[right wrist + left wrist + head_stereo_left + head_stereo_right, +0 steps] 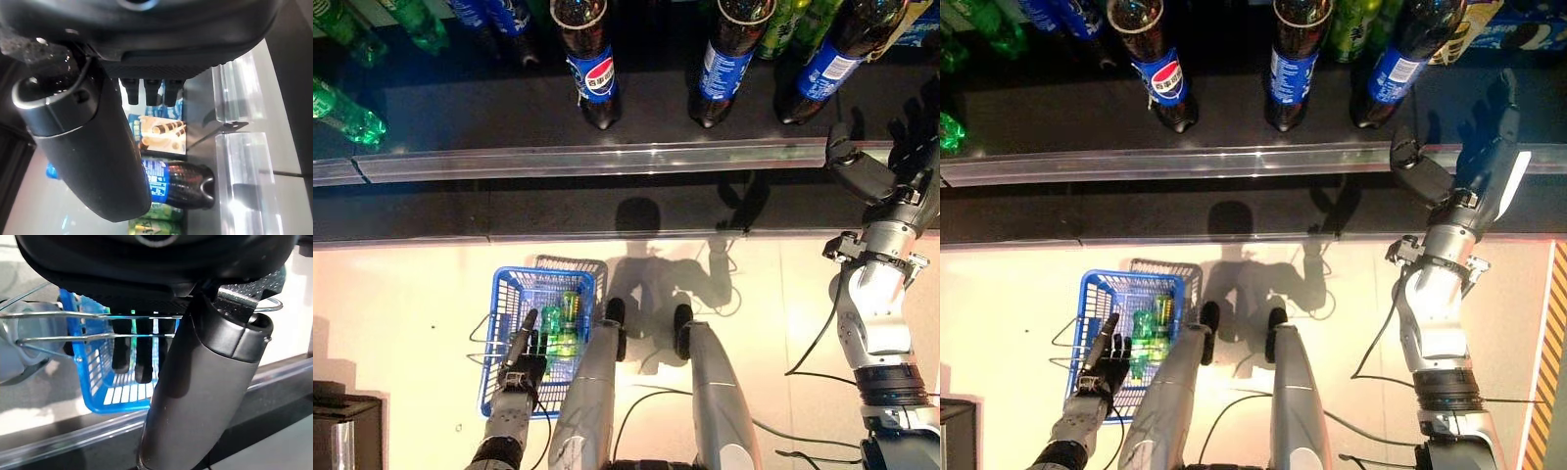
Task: Pick up the drink and place into the basket.
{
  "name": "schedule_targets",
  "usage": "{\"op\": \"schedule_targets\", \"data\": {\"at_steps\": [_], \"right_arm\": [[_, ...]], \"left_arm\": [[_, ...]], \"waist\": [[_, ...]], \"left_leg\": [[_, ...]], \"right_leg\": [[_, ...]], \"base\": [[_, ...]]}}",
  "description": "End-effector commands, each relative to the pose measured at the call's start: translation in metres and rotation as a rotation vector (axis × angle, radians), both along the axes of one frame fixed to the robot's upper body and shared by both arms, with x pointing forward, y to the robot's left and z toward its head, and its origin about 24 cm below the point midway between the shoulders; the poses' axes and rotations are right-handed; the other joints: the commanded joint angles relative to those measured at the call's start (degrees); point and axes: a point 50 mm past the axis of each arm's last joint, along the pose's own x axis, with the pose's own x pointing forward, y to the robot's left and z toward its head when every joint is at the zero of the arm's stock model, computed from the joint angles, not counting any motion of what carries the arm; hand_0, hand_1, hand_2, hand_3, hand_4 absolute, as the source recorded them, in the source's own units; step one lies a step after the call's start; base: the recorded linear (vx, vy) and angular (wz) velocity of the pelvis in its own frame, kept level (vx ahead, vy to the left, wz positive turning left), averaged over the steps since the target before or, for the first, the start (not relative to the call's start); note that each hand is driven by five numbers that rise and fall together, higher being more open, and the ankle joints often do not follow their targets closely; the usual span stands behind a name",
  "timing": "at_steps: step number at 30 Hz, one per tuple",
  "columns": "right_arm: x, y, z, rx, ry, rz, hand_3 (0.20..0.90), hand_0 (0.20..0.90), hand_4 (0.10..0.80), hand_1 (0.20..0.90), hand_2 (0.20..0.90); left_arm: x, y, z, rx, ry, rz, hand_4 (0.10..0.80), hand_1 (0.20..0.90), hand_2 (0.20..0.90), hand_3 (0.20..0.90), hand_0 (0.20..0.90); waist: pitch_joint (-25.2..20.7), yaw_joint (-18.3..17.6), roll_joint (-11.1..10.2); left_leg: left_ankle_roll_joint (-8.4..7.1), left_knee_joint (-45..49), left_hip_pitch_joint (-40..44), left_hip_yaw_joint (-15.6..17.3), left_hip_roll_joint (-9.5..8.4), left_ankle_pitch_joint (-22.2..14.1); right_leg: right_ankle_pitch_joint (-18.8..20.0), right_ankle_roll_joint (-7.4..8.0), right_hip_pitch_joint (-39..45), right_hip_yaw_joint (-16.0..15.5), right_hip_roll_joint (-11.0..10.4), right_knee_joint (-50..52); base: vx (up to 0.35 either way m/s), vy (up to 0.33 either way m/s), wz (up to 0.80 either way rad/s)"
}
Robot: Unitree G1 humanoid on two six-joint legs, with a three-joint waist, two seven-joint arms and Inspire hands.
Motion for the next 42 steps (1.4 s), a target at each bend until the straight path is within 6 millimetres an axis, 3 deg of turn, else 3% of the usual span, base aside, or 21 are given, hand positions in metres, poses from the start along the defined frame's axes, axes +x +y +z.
{"op": "schedule_targets", "data": {"at_steps": [1, 20, 31, 42], "right_arm": [[-0.01, -0.013, 0.072, -0.104, -0.248, -0.029, 0.9, 0.9, 0.8, 0.9, 0.9], [0.018, -0.037, 0.088, -0.084, -0.128, -0.115, 0.9, 0.9, 0.8, 0.9, 0.9], [0.031, -0.038, 0.108, -0.045, -0.152, -0.109, 0.9, 0.9, 0.8, 0.9, 0.9], [0.033, -0.035, 0.134, -0.053, -0.216, -0.038, 0.9, 0.9, 0.8, 0.9, 0.9]], "left_arm": [[-0.004, 0.055, 0.031, 0.234, -0.096, 0.029, 0.1, 0.3, 0.3, 0.2, 0.3], [0.01, 0.073, 0.047, 0.261, -0.097, -0.009, 0.1, 0.3, 0.3, 0.2, 0.3], [0.03, 0.079, 0.065, 0.281, -0.148, -0.005, 0.1, 0.3, 0.3, 0.2, 0.3], [0.036, 0.079, 0.07, 0.28, -0.179, -0.009, 0.1, 0.3, 0.3, 0.2, 0.3]], "waist": [[-1.28, 0.08, 0.61], [-1.28, 2.72, 0.64], [-1.28, 3.5, -0.1], [-1.28, 4.1, 0.07]], "left_leg": [[6.59, 7.72, 1.19, 4.45, -5.94, -7.73], [6.12, 6.6, 1.01, 2.53, -6.25, -8.37], [5.48, 3.32, -0.39, 1.08, -5.51, -7.72], [5.17, 1.04, -0.79, 0.27, -5.38, -7.57]], "right_leg": [[5.46, 1.81, 4.38, -3.39, 1.45, -8.14], [4.76, 2.22, 4.43, -4.94, 1.49, -8.95], [4.98, 2.08, 2.74, -5.37, 2.16, -11.45], [4.45, 1.86, 1.36, -5.85, 1.95, -12.23]], "base": [[0.063, -0.017, 0.15], [0.001, -0.027, 0.07], [-0.034, -0.031, 0.02], [-0.007, -0.008, 0.03]]}}
